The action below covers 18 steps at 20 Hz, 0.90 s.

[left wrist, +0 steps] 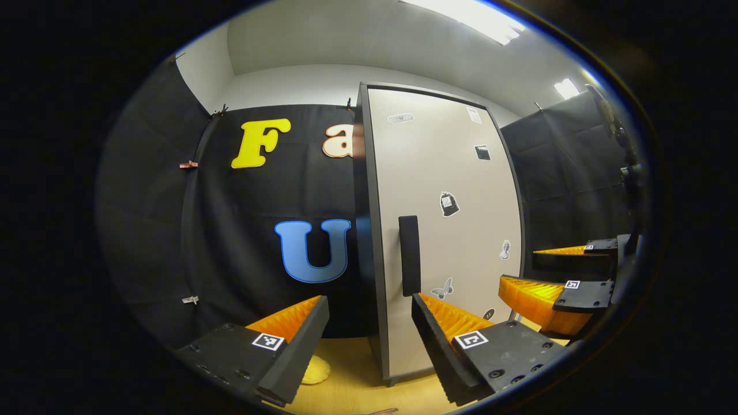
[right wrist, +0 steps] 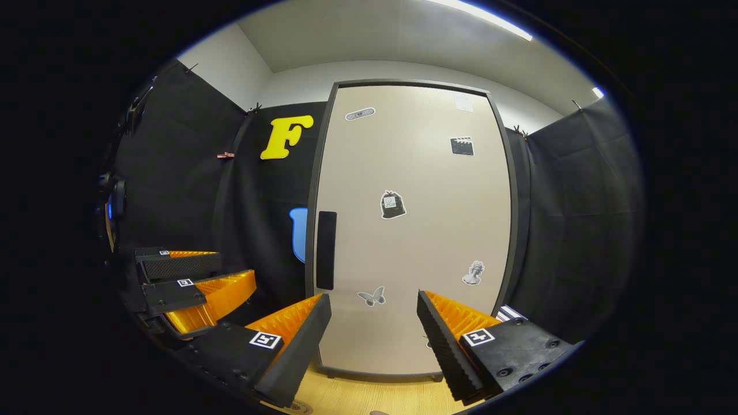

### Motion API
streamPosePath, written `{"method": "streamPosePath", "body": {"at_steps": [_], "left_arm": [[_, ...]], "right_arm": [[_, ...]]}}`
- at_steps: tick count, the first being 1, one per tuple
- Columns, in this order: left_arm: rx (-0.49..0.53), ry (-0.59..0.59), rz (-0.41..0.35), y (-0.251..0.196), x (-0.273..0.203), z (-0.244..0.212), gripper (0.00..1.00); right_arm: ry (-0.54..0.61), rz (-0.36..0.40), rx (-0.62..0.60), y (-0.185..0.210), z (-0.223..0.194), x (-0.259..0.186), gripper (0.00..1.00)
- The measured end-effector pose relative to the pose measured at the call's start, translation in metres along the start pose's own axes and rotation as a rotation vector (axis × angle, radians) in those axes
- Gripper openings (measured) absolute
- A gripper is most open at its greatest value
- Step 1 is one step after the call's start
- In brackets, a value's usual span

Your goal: Open the cabinet door with the right hand, grasp the bottle in the cabinet with the left hand and place it on the coaster, then close the cabinet door with the right hand.

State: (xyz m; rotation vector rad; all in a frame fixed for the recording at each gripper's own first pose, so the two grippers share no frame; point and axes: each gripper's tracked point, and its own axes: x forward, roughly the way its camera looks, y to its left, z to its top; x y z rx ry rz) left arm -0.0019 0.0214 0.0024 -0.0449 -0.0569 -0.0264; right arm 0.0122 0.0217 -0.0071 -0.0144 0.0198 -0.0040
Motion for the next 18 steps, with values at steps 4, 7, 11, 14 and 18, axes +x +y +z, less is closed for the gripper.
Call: {"method": "streamPosePath", "body": {"at_steps": [4, 7, 11, 14, 18], "left_arm": [[0.006, -0.002, -0.005, 0.009, -0.005, 0.0, 0.92], [0.014, -0.003, -0.01, 0.019, -0.009, -0.002, 0.92], [0.004, 0.017, -0.019, 0.034, -0.012, -0.01, 0.91], [0.008, 0.029, -0.018, 0.05, -0.013, -0.016, 0.91], [0.001, 0.043, -0.03, 0.068, -0.013, -0.027, 0.92]], "right_arm": [[-0.006, 0.016, 0.019, 0.014, 0.003, 0.011, 0.98], [-0.019, 0.03, 0.026, 0.029, 0.007, 0.025, 0.98], [-0.049, 0.047, 0.031, 0.053, 0.013, 0.053, 0.98], [-0.055, 0.031, 0.016, 0.063, 0.009, 0.081, 0.98], [-0.054, -0.004, 0.025, 0.07, 0.003, 0.116, 0.98]]}}
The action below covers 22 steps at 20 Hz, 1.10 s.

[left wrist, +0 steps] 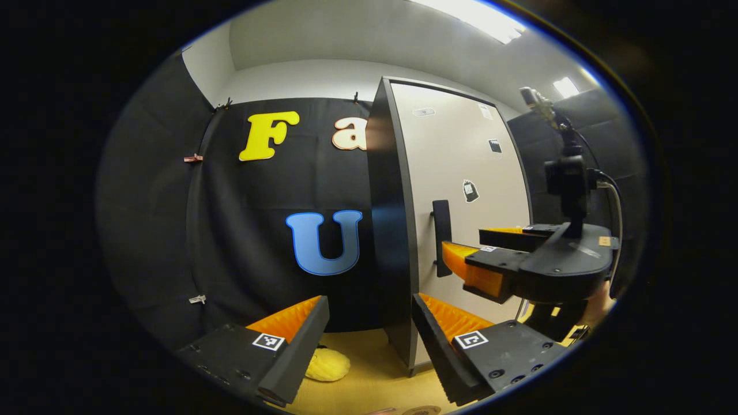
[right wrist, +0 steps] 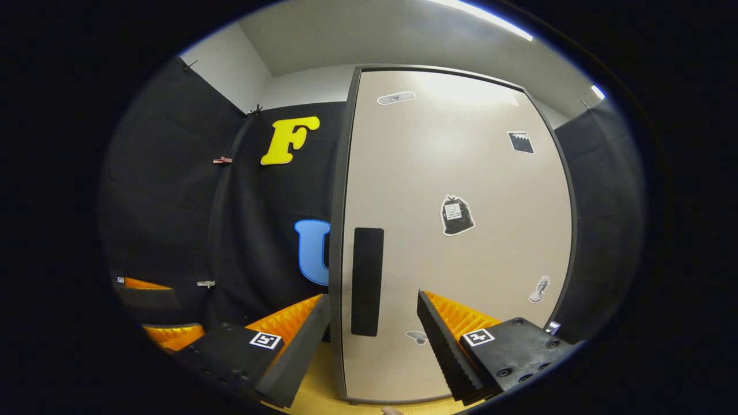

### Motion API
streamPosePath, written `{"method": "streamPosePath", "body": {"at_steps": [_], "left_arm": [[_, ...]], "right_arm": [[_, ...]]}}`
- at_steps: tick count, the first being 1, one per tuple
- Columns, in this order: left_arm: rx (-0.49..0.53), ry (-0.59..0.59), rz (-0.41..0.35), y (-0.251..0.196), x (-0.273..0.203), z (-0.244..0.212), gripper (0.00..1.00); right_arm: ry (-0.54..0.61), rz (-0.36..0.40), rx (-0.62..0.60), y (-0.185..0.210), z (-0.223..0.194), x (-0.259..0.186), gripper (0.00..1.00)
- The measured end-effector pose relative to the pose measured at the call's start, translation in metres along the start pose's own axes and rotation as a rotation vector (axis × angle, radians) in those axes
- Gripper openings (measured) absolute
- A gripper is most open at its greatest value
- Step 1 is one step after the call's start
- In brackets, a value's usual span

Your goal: Open the cabinet door with the right hand, grasp the bottle in the cabinet with the left hand and place it on the coaster, then close the cabinet door with the right hand.

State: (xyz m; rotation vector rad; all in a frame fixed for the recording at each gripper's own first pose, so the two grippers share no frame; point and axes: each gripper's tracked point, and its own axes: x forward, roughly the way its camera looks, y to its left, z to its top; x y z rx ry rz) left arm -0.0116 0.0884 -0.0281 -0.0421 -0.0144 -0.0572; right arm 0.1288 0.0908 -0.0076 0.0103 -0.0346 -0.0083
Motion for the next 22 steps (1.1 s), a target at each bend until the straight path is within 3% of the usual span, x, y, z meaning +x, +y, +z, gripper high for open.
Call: {"method": "streamPosePath", "body": {"at_steps": [7, 10, 12, 14, 16, 17, 18, 19, 20, 22], "left_arm": [[-0.065, 0.032, 0.013, 0.029, 0.005, -0.02, 0.92], [-0.061, 0.034, 0.023, 0.038, 0.004, -0.023, 0.92], [-0.059, 0.035, 0.031, 0.042, 0.003, -0.024, 0.92], [-0.065, 0.04, 0.034, 0.043, 0.004, -0.027, 0.92], [-0.058, 0.045, 0.039, 0.046, 0.002, -0.029, 0.92], [-0.05, 0.046, 0.042, 0.047, 0.001, -0.03, 0.92], [-0.042, 0.045, 0.045, 0.048, 0.0, -0.029, 0.92], [-0.038, 0.043, 0.045, 0.048, -0.001, -0.029, 0.92], [-0.039, 0.041, 0.041, 0.048, -0.002, -0.029, 0.92], [-0.055, 0.04, 0.028, 0.044, -0.004, -0.028, 0.92]], "right_arm": [[0.02, -0.072, -0.051, 0.004, -0.011, 0.036, 0.93], [0.052, -0.107, -0.053, 0.002, -0.021, 0.042, 0.57], [0.055, -0.114, -0.042, 0.003, -0.021, 0.044, 0.44], [0.058, -0.117, -0.023, 0.001, -0.026, 0.048, 0.45], [0.057, -0.127, -0.005, 0.0, -0.022, 0.045, 0.36], [0.05, -0.129, -0.009, 0.0, -0.02, 0.043, 0.36], [0.053, -0.126, -0.017, 0.001, -0.022, 0.044, 0.28], [0.054, -0.127, -0.021, 0.001, -0.02, 0.043, 0.28], [0.062, -0.12, -0.029, 0.001, -0.021, 0.044, 0.18], [0.074, -0.109, -0.031, 0.001, -0.022, 0.042, 0.18]]}}
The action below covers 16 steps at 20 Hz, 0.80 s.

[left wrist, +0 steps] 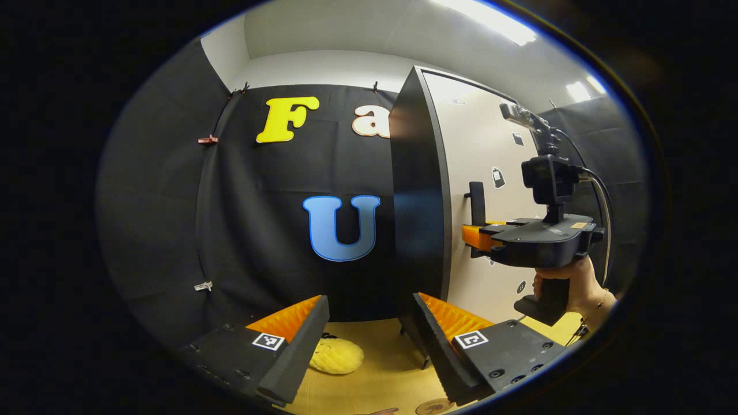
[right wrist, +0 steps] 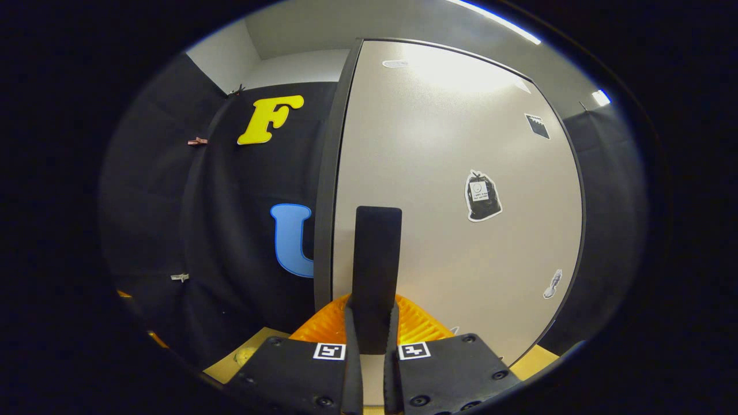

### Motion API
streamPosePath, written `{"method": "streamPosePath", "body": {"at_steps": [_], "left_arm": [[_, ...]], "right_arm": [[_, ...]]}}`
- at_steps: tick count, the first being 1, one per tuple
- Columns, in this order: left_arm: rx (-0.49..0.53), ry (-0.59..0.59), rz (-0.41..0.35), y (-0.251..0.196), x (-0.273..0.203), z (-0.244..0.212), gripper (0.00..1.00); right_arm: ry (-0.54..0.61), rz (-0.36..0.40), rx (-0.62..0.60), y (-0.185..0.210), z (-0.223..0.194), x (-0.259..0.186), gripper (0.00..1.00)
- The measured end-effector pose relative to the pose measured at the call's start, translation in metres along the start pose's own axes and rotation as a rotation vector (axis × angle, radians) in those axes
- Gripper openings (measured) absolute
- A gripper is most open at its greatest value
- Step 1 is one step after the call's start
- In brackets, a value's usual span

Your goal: Open the cabinet door with the right hand, grasp the bottle in the cabinet with the left hand and place it on the coaster, then close the cabinet door with the right hand.

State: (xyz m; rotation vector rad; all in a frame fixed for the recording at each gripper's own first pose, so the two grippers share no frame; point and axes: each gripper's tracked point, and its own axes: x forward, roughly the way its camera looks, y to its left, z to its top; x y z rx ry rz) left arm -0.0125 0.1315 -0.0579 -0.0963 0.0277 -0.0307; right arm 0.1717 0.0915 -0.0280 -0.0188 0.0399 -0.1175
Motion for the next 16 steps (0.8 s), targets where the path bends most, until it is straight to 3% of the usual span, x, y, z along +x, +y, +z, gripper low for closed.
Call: {"method": "streamPosePath", "body": {"at_steps": [7, 16], "left_arm": [[-0.003, -0.012, -0.036, -0.015, 0.005, 0.012, 0.92], [-0.003, -0.042, 0.001, -0.092, -0.037, 0.029, 0.92]], "right_arm": [[0.028, 0.087, 0.011, 0.003, 0.007, -0.033, 0.18], [0.052, 0.277, 0.042, -0.016, 0.015, -0.101, 0.18]]}}
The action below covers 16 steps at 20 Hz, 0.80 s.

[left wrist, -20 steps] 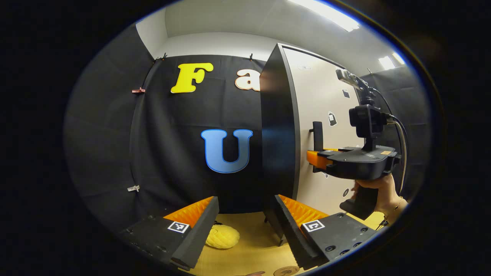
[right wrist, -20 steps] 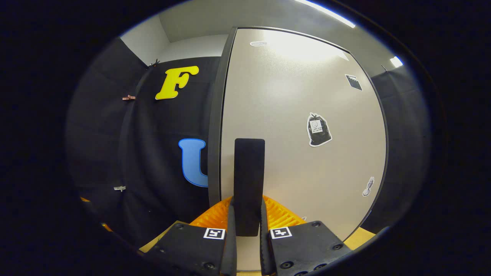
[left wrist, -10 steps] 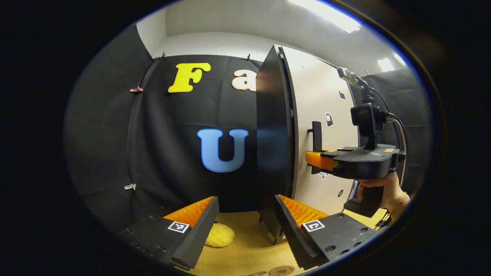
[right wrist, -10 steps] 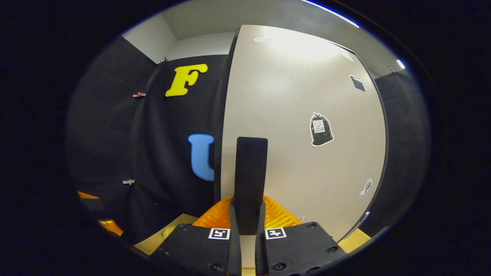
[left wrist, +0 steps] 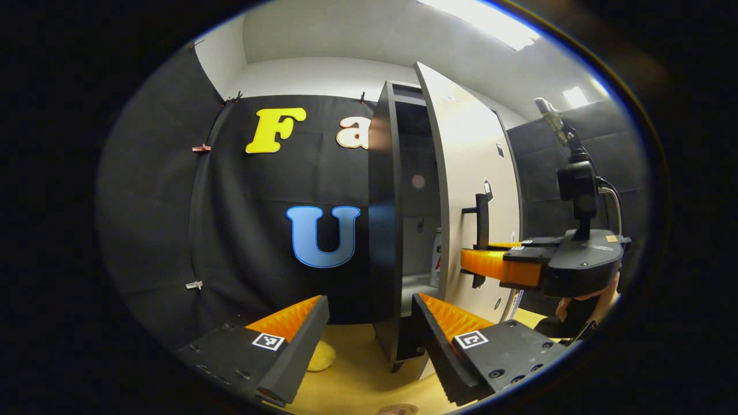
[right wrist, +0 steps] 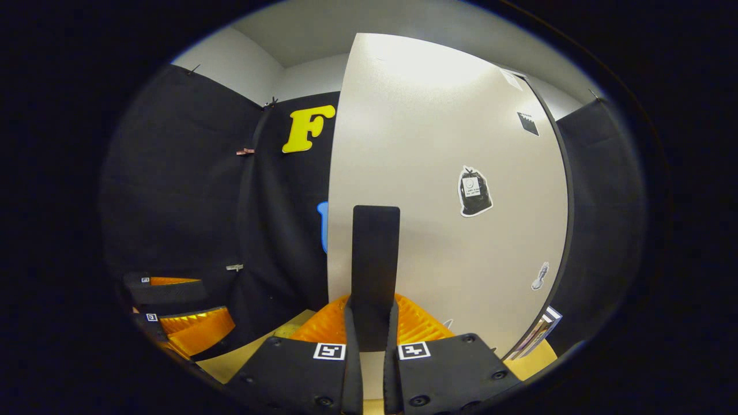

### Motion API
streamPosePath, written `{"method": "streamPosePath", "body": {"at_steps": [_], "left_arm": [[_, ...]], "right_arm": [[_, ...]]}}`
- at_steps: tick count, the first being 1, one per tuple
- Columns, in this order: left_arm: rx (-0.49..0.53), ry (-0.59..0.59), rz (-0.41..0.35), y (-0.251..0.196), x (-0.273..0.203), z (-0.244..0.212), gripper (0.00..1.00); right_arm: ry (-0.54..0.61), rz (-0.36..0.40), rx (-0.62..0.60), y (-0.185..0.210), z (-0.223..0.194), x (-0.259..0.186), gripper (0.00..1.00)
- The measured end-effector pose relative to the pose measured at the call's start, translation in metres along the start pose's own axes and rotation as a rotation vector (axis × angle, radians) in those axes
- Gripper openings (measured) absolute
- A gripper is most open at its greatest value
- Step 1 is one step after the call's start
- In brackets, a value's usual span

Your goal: Open the cabinet door with the right hand, grasp the bottle in the cabinet with the left hand and place it on the coaster, then close the cabinet door with the right hand.

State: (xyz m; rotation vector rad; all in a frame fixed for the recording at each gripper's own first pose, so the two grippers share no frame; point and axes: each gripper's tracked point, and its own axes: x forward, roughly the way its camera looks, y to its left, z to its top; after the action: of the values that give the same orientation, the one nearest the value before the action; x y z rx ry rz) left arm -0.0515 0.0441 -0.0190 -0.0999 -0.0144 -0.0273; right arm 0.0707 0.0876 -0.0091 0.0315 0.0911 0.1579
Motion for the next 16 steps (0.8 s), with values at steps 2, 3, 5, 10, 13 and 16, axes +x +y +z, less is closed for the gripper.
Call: {"method": "streamPosePath", "body": {"at_steps": [2, 3, 5, 10, 13, 16], "left_arm": [[0.014, -0.009, 0.022, -0.019, -0.012, 0.008, 0.92], [0.021, -0.014, 0.034, -0.028, -0.016, 0.009, 0.92], [0.017, -0.026, 0.057, -0.046, -0.026, 0.014, 0.92], [0.013, -0.032, 0.06, -0.098, -0.04, 0.021, 0.91], [0.021, -0.031, 0.048, -0.125, -0.04, 0.02, 0.91], [0.003, -0.02, 0.015, -0.157, -0.038, 0.018, 0.91]], "right_arm": [[0.003, 0.042, 0.004, -0.004, 0.001, -0.018, 0.18], [0.006, 0.064, 0.009, -0.006, 0.001, -0.028, 0.18], [0.01, 0.103, 0.024, -0.01, 0.001, -0.045, 0.18], [0.015, 0.163, 0.047, -0.031, 0.004, -0.086, 0.18], [0.015, 0.17, 0.053, -0.05, 0.004, -0.11, 0.18], [0.012, 0.138, 0.054, -0.076, 0.005, -0.134, 0.18]]}}
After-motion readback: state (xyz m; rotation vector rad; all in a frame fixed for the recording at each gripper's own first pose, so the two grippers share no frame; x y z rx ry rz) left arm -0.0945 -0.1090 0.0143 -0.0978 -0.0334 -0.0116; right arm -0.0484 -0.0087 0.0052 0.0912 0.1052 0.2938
